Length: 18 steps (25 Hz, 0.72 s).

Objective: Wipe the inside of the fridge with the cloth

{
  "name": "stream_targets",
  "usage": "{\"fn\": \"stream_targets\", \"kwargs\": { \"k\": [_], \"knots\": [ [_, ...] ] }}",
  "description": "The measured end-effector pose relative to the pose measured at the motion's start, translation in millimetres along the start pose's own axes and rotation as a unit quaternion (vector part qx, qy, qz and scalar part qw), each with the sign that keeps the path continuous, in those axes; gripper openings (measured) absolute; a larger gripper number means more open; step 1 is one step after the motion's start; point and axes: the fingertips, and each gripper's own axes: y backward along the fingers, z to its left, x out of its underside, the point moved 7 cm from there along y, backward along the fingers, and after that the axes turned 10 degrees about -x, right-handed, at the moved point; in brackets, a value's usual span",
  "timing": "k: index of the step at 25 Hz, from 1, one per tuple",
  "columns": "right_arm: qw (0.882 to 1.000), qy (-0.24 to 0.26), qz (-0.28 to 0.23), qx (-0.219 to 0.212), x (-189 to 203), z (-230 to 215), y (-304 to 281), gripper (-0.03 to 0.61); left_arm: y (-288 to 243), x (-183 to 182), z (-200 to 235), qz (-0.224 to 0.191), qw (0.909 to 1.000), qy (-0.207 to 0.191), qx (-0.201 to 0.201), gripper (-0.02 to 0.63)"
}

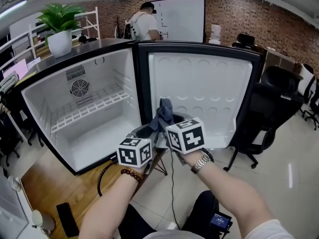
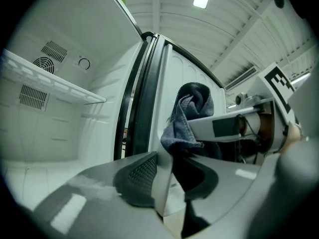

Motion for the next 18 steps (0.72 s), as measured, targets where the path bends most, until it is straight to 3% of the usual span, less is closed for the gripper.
{"fn": "stream_targets", "kwargs": {
  "k": [8, 18],
  "knots": [
    [1.000, -0.001, 0.010, 0.026, 12.9, -12.0, -8.7, 0.126, 1.3, 1.5, 0.3, -0.001, 1.0000, 0.002, -0.003, 0.106],
    [0.997, -0.017, 0.012, 0.080, 30.5, -45.6, 32.2, 0.124, 2.0, 0.8, 1.1, -0.003, 1.0000, 0.002, -0.004, 0.104]
  ]
}}
